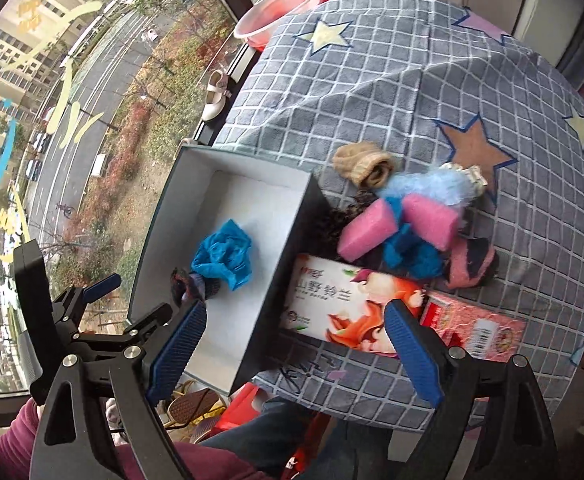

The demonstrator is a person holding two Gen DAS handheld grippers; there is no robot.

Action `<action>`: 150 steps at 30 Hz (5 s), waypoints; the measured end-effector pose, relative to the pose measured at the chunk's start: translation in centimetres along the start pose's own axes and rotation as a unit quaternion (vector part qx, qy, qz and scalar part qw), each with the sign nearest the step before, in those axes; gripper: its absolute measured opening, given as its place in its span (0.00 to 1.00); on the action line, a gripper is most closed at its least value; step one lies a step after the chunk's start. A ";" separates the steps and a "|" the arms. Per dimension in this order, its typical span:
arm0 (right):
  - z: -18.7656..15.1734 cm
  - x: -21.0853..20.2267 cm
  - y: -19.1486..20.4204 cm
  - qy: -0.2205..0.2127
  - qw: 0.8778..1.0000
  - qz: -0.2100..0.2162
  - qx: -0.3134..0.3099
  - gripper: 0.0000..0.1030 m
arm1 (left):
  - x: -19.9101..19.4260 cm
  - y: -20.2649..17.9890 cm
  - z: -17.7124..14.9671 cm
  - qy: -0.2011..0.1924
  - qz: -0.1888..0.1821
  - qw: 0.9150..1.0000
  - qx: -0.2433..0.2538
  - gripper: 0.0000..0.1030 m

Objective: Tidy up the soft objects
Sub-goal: 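Grasp the tan knit glove with the left tool while the right tool grasps the pink-and-navy sock, then lift the glove with the left tool while the right tool lifts the sock toward the box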

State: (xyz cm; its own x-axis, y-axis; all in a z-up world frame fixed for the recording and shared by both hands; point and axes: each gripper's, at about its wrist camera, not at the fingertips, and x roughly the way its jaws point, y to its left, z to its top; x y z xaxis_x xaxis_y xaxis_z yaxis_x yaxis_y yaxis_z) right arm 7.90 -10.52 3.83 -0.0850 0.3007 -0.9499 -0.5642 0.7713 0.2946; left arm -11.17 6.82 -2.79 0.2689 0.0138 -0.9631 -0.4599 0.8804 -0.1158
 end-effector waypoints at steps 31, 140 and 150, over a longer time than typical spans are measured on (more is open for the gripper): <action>3.2 18.8 -22.0 0.225 0.974 0.007 0.010 1.00 | 23.2 -16.9 20.6 0.216 0.078 0.973 0.015 0.96; -10.1 3.3 1.5 0.004 0.999 0.002 -0.043 0.43 | -4.1 -10.2 -3.9 -0.055 -0.061 0.973 0.214 0.27; -7.7 4.6 5.0 0.013 0.997 -0.004 -0.080 0.43 | -3.5 -6.2 -3.6 -0.054 -0.038 0.987 0.148 0.27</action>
State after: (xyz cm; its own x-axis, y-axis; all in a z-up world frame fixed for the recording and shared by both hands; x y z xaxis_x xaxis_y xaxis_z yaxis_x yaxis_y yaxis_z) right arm -1.60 -9.63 0.15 -0.1002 0.2783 -0.9552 -0.6884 0.6738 0.2685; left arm -12.30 -0.39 0.47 0.3882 -0.0217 -0.9213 -0.1712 0.9806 -0.0953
